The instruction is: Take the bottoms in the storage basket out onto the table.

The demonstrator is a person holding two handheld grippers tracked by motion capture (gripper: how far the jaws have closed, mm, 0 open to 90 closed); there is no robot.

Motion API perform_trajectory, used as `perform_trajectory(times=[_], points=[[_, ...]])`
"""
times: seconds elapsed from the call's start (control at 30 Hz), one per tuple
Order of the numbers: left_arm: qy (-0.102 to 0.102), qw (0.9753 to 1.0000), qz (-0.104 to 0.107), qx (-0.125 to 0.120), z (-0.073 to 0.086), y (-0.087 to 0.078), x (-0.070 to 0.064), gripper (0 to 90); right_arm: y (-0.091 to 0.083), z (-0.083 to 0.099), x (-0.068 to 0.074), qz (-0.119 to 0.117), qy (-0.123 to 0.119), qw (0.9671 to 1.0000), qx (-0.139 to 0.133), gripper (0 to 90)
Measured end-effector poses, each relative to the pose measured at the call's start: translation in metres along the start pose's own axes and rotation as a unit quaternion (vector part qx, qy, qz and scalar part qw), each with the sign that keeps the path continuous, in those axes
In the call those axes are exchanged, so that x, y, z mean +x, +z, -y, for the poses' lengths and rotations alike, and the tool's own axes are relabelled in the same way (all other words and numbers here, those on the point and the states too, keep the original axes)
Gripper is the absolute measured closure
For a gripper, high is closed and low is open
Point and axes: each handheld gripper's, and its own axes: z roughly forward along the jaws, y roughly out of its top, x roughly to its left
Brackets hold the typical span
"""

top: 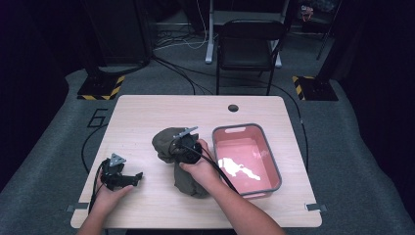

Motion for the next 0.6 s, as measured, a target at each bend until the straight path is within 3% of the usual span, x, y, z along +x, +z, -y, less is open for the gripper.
perform_trajectory(times=[0.6], points=[[0.0, 1.0, 0.0, 0.001, 0.0, 0.0, 0.0, 0.6, 0.021, 0.01, 0.002, 0.008, -0.002, 0.9998, 0.02, 59.2]])
